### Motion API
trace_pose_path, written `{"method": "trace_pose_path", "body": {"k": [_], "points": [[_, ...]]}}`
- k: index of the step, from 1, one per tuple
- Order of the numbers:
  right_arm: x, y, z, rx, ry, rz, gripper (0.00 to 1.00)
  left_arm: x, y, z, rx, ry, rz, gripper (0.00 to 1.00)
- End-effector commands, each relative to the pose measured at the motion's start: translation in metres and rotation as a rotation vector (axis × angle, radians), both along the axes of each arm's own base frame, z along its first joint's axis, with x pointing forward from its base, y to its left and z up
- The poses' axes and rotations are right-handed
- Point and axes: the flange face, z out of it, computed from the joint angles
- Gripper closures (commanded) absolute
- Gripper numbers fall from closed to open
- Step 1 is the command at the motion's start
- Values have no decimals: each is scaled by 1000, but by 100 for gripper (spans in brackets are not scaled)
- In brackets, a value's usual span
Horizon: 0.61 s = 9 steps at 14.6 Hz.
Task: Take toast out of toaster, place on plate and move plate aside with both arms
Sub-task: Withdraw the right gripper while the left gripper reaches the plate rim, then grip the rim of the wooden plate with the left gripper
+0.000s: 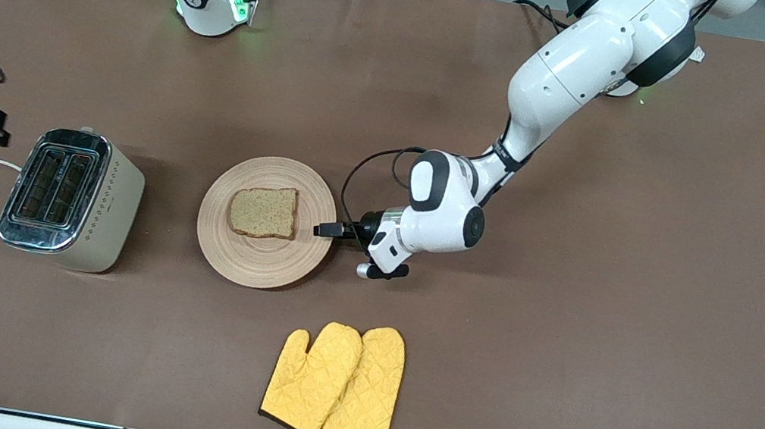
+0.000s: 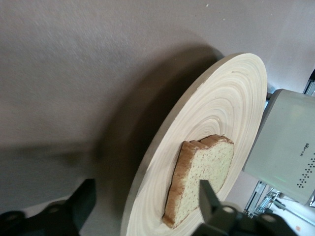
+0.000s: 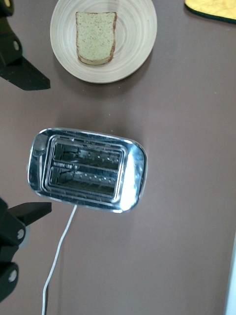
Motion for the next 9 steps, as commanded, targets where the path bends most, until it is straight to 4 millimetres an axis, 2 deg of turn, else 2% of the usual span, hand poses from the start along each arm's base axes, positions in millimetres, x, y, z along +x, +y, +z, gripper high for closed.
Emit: {"method": "trace_pose_path", "body": {"k": [1,3,4,7,9], "points": [[-10,-15,20,-2,17,-21,0,-5,-14,3,-21,-17,17,64],[-14,-1,24,15,51,-90,0,-5,-13,2,-19,-21,13,91],[-13,4,24,20,50,-139,0,-5,-12,0,-18,-30,6,98],[-13,22,26,21,49,-138,0,-3,-5,-9,-18,-93,-45,99],[-12,33,26,17,49,-119,0,2,1,-4,-26,-121,-55,99]]}}
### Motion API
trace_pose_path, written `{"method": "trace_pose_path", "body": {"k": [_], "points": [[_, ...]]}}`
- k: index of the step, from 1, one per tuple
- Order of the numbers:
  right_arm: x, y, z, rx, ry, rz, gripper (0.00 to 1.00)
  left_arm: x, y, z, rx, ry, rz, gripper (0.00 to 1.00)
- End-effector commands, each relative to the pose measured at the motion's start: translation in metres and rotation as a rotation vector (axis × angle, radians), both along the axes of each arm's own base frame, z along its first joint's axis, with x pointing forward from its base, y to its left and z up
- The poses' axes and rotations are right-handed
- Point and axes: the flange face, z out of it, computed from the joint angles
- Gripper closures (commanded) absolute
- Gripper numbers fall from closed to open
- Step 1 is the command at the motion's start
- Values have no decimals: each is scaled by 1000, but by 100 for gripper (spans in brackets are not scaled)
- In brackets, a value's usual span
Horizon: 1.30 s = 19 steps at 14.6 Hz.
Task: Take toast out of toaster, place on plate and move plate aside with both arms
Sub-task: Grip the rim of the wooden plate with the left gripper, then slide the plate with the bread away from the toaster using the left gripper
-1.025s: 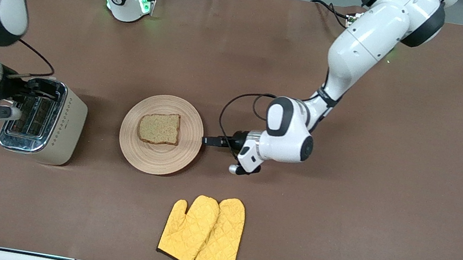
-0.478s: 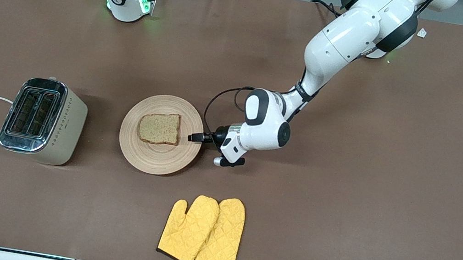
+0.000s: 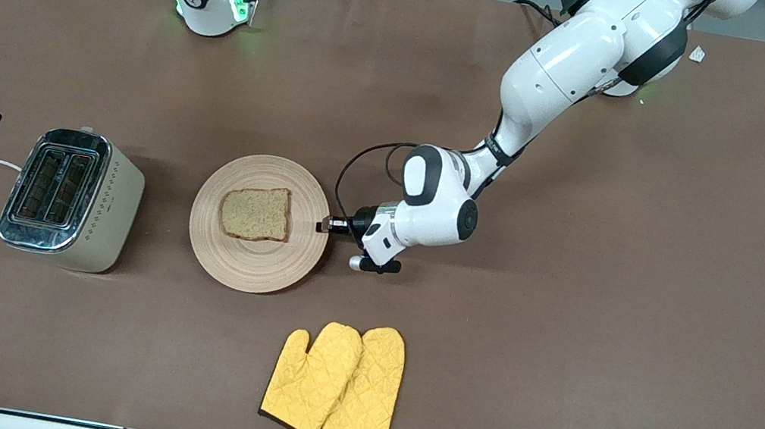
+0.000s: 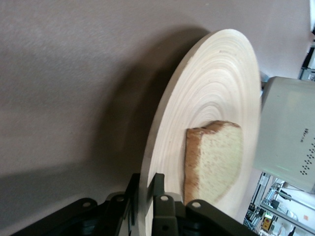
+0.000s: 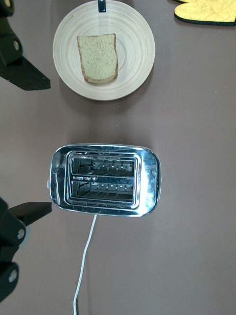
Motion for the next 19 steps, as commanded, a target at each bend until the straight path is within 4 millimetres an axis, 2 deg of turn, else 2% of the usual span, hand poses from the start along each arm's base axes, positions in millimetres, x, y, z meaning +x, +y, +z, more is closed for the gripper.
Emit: {"method": "trace_pose_path", "body": {"k": [1,3,4,5,6,7,9,11,13,15,17,19], "points": [[-3,8,6,-8,-1,-8,0,18,20,3,-5,-28,19,99],[-9,2,7,-5,-1,-18,0,31,51,31,-27,-25,-27,100],[-18,0,3,0,-3,-19,0,41,70,51,-46,-30,-51,100],[-26,0,3,2,-30,-19,0,47,92,61,-58,-27,-78,100],[-30,1,-1,4,-36,-17,0,56,122,74,-75,-36,-122,100],[-29,4,-1,4,-38,-10,0,60,152,78,-88,-36,-168,100],[-30,14,0,1,-35,5,0,73,226,76,-142,-63,-252,100],[-29,6,3,-3,-45,-4,0,84,304,70,-195,-88,-265,100],[-28,0,7,-7,-55,1,0,97,395,64,-172,-95,-290,100],[-27,0,10,-8,-63,7,0,106,473,65,-158,-111,-282,100],[-27,-2,10,-8,-63,9,0,105,546,60,-144,-160,-272,100],[-27,-2,10,-8,-63,16,0,97,614,41,-121,-237,-286,100]]}}
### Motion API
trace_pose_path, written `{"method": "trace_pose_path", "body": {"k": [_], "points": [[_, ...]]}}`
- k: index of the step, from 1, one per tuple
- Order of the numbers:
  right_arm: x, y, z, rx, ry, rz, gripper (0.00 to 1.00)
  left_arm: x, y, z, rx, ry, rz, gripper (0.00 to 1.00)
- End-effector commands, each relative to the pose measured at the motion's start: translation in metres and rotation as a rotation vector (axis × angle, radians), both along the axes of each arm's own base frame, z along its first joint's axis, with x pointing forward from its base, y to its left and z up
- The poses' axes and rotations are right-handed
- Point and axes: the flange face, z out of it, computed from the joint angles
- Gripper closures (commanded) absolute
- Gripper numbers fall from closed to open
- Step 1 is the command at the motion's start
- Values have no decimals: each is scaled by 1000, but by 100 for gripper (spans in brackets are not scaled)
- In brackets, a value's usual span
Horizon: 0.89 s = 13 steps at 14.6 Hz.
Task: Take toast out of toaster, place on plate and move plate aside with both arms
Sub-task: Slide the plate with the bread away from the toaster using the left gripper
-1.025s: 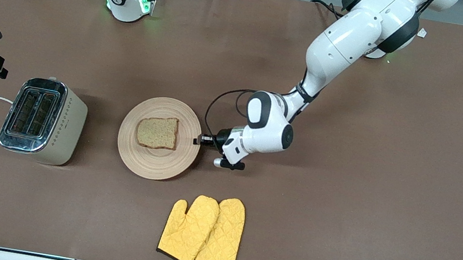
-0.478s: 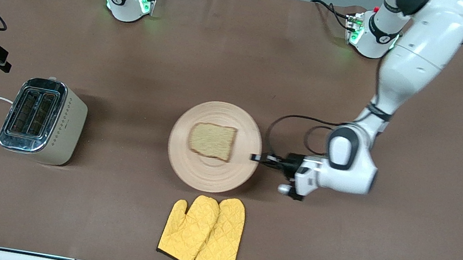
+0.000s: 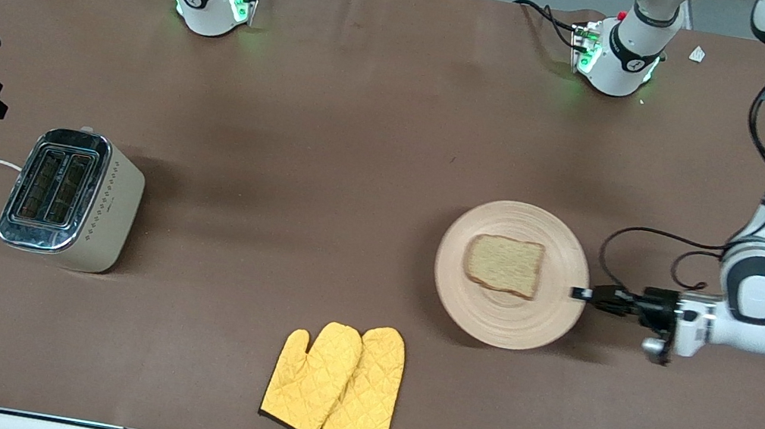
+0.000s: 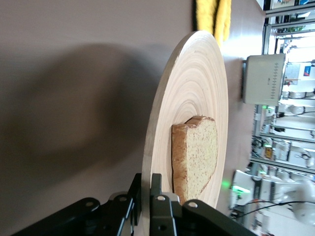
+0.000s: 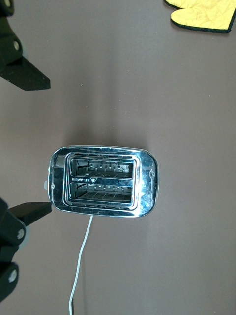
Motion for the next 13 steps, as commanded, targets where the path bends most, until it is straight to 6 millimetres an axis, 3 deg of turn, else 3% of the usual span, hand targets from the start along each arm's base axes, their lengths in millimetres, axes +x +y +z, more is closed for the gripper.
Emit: {"method": "trace_pose_path", "body": {"k": [1,3,5,7,9,10,11,12,13], "points": [[-7,-1,5,-7,-12,13,0,-13,62,-15,-36,-73,-37,100],[-8,-13,4,-5,-9,-5,0,-29,102,-28,-50,-64,-12,100],[-8,-11,4,-3,-9,11,0,-38,130,-30,-40,-66,14,100],[-7,-15,3,-4,-9,8,0,-45,144,-43,-51,-49,40,98],[-7,-13,3,-3,-9,12,0,-50,148,-54,-57,-29,52,88],[-7,-12,3,-3,-9,13,0,-50,149,-54,-54,-28,53,69],[-7,-12,3,-4,-9,15,0,-50,149,-53,-51,-30,50,20],[-7,-11,4,-3,-11,16,0,-50,153,-50,-39,-34,49,0],[-7,-10,3,-4,-9,19,0,-44,163,-41,7,-49,25,0]]}}
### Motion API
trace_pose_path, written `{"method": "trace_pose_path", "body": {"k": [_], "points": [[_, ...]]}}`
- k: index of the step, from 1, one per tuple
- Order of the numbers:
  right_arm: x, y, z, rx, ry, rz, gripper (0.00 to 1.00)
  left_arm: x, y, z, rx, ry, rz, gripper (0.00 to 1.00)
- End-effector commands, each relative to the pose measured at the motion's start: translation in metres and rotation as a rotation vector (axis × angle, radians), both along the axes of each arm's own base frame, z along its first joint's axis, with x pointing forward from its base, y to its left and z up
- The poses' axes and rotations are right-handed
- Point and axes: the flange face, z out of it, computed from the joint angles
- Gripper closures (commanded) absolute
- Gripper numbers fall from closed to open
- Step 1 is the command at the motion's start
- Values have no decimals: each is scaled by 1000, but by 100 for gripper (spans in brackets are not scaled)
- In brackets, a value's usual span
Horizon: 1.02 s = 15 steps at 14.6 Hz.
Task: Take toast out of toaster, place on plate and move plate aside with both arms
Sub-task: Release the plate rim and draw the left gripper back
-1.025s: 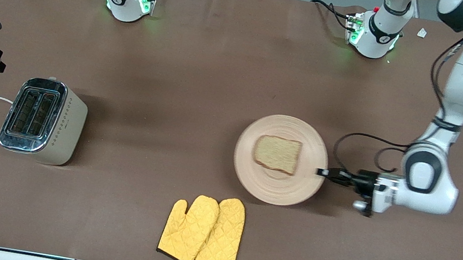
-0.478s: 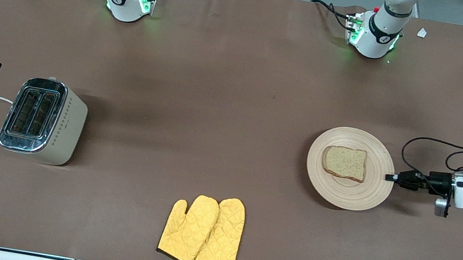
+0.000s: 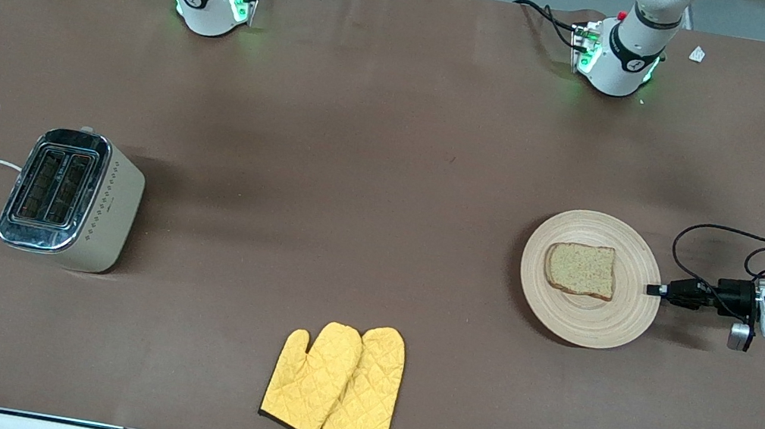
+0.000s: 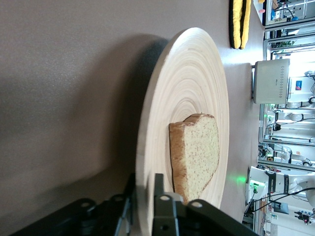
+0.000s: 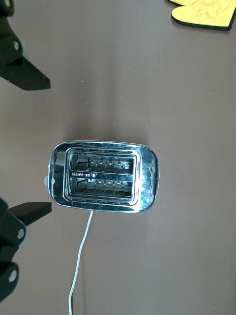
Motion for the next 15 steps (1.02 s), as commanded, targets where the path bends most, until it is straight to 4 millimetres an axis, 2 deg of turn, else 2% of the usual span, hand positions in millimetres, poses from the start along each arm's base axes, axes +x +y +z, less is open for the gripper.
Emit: {"method": "trace_pose_path", "body": {"k": [1,2,4,5,6,8,10,13,15], "points": [[-6,1,3,-5,-7,15,0,16,24,29,106,-28,-66,0],[-6,1,3,-5,-7,15,0,26,36,50,194,-41,-97,0],[-6,2,3,-5,-7,17,0,46,47,106,381,-64,-160,0],[-6,2,3,-5,-7,17,0,54,37,137,456,-76,-190,0],[-6,2,3,-5,-7,17,0,60,26,176,547,-84,-202,0],[-6,1,3,-3,-8,15,0,70,-16,249,691,-111,-206,0],[-6,1,3,-5,-7,15,0,64,-68,311,753,-80,-186,0],[-6,2,3,-3,-8,17,0,40,-163,392,847,-11,-136,0],[-6,1,3,-3,-8,15,0,20,-217,437,911,-39,-118,0]]}}
